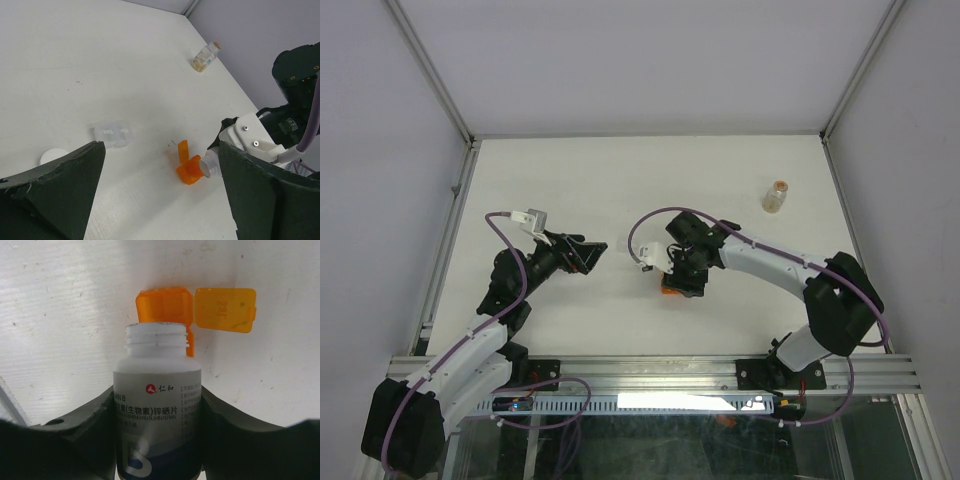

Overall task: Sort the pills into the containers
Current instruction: Pour the pill into the pill container.

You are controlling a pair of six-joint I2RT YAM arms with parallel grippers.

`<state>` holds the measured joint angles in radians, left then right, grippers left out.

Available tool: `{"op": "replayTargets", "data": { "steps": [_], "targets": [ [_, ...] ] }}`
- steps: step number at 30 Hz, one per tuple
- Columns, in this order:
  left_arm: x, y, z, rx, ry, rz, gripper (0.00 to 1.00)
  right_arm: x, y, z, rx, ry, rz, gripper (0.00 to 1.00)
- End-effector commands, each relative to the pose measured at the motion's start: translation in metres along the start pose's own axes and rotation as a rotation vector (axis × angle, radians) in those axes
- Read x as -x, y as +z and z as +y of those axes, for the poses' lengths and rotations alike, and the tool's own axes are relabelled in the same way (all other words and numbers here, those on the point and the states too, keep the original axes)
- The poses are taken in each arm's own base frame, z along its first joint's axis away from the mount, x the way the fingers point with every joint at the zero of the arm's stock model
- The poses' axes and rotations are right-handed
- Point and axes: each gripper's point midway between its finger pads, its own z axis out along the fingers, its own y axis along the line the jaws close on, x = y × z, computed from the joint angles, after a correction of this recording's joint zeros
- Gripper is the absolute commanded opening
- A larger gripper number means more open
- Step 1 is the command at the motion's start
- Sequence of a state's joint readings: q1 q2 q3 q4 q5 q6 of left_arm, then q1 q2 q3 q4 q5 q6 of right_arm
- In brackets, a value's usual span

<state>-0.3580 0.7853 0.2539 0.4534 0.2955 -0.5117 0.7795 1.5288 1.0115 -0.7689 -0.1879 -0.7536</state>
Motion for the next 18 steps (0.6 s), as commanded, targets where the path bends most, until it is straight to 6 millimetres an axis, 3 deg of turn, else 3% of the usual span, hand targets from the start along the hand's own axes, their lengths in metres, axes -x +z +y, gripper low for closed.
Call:
{"op": "replayTargets", "data": {
  "steps": [1, 3, 5, 6, 8, 11, 13, 15, 18],
  "targets": [
    [0.024, 0.002, -0.013, -0.048, 0.047, -0.068, 0.99, 0.024, -0.016, 0.001, 0.008, -0.007, -0.076, 0.0],
    [0.025, 0.002, -0.014, -0.051, 0.048, -0.071, 0.99, 0.008, -0.007, -0.017, -0.099, -0.025, -0.028, 0.0],
    [0.024, 0.002, -0.014, -0.052, 0.05, -0.067, 0.99, 0.017, -0.011, 0.001, 0.031, 0.015, -0.025, 0.0],
    [0.024, 0.002, -0.014, -0.05, 0.049, -0.07, 0.99, 0.02, -0.012, 0.001, 0.017, 0.002, -0.039, 0.0],
    [0.025, 0.002, -0.014, -0.051, 0.048, -0.072, 0.99, 0.006, -0.003, -0.018, -0.086, -0.016, -0.008, 0.0],
    [0.024, 0.002, -0.013, -0.049, 0.049, -0.069, 0.99, 0.013, -0.009, -0.001, 0.021, 0.016, -0.018, 0.0],
    [0.024, 0.002, -0.014, -0.051, 0.048, -0.07, 0.99, 0.007, -0.008, -0.014, -0.06, -0.006, -0.001, 0.0],
    [0.024, 0.002, -0.014, -0.051, 0.049, -0.068, 0.99, 0.018, -0.014, -0.001, 0.022, 0.014, -0.035, 0.0],
    [0.024, 0.002, -0.014, -0.053, 0.048, -0.066, 0.99, 0.002, -0.006, -0.014, -0.055, 0.001, 0.022, 0.0]
  ]
}}
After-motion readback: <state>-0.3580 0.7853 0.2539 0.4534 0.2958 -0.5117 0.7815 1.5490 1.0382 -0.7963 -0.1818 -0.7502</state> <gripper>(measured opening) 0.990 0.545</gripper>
